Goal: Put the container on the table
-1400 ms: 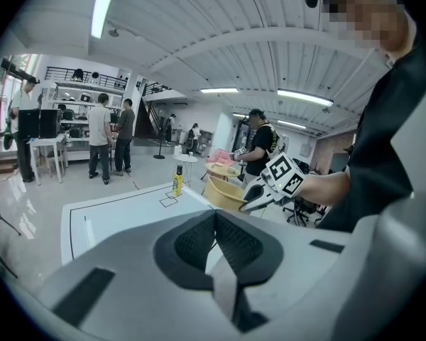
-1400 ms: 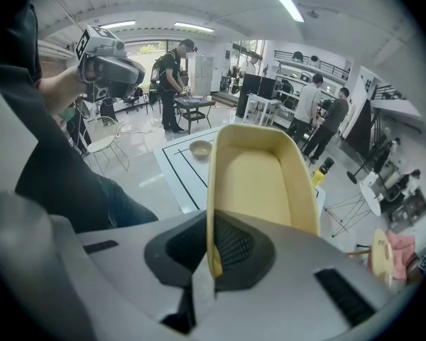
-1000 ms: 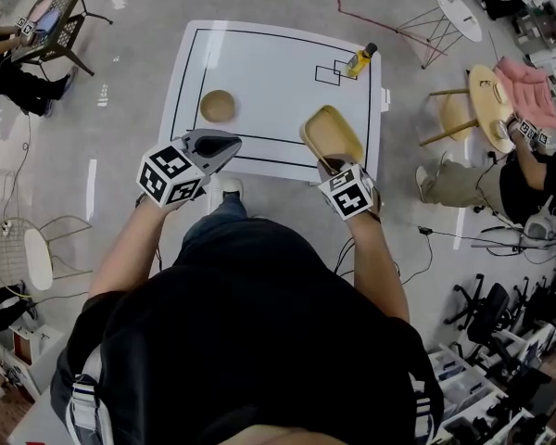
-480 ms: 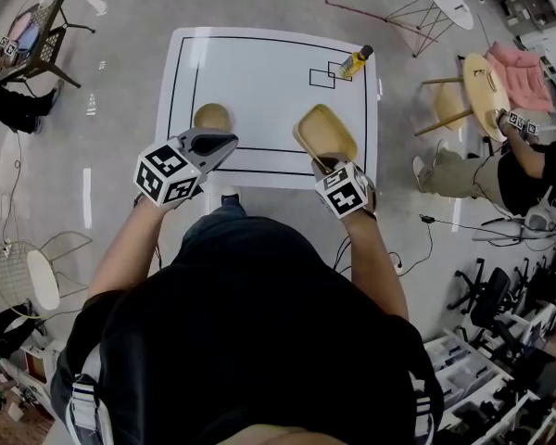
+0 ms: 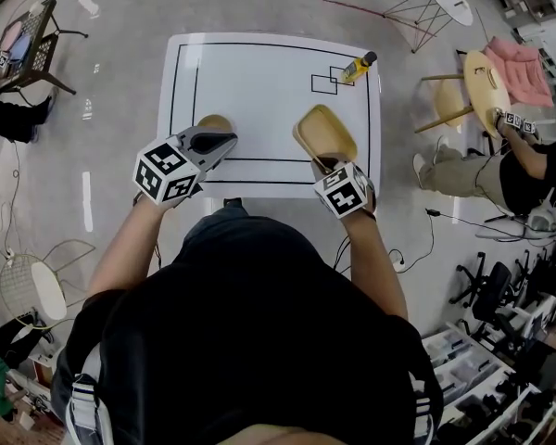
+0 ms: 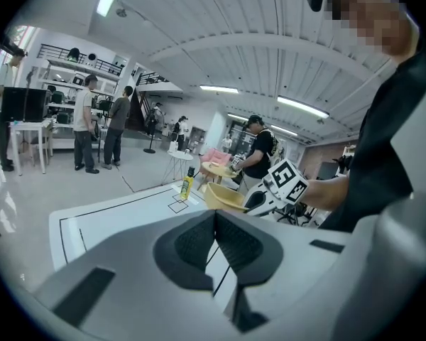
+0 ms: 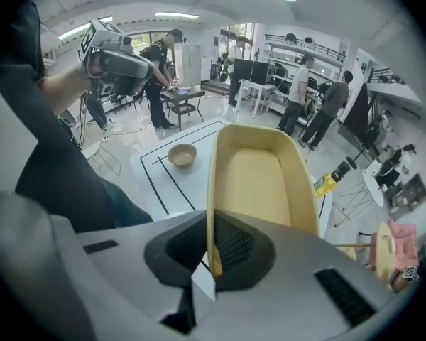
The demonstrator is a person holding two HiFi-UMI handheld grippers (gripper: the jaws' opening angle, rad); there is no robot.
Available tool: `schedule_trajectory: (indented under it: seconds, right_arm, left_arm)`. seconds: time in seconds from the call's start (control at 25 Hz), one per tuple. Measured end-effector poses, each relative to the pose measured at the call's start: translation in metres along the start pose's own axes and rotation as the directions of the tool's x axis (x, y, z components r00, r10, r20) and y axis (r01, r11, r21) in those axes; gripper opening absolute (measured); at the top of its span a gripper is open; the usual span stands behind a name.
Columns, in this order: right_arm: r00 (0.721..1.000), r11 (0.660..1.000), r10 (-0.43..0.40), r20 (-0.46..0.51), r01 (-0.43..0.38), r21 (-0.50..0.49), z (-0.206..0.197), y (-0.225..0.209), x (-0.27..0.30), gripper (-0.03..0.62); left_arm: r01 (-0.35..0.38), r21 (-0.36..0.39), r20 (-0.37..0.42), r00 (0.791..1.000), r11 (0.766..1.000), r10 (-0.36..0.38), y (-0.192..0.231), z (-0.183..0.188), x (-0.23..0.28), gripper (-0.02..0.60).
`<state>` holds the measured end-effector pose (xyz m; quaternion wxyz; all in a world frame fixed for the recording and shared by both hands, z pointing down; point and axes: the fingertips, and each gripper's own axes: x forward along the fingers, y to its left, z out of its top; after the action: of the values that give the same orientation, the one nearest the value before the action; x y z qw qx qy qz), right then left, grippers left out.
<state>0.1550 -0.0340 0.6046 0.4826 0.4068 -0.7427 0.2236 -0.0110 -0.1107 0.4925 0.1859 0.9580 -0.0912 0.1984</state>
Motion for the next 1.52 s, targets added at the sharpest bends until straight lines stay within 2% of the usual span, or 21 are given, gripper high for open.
schedule_trajectory:
  seconds: [0.52,0.88,1.12,1.52]
  right_arm:
    - [1.000,1.000,-0.005,-0.019,0.005,0.015,0.026,0.011,0.014,0.008]
    - [0.999,0.998,-0.041,-0.027,0.042,0.049,0.036,0.017,0.001,0.008]
    - [0.998,0.997,-0.053,-0.032,0.054,0.049,0.039,0.018,0.000,0.008]
    - [0.998,0.998,-0.049,-0.029,0.050,0.024,0.044,0.011,0.001,0.008]
  left_arm:
    - [0.032,-0.014,0.012,0.999,0.999,-0.032,0.035,0.004,-0.009,0.008]
    - [0.098,0.014,0.003,0.995,0.995,-0.098,0.032,0.010,-0.014,0.008]
    - [0.102,0.027,0.021,0.995,0.994,-0.102,0.036,0.016,-0.016,0.007]
    - [0.086,0.036,0.006,0.996,0.996,-0.086,0.038,0.016,-0.017,0.008]
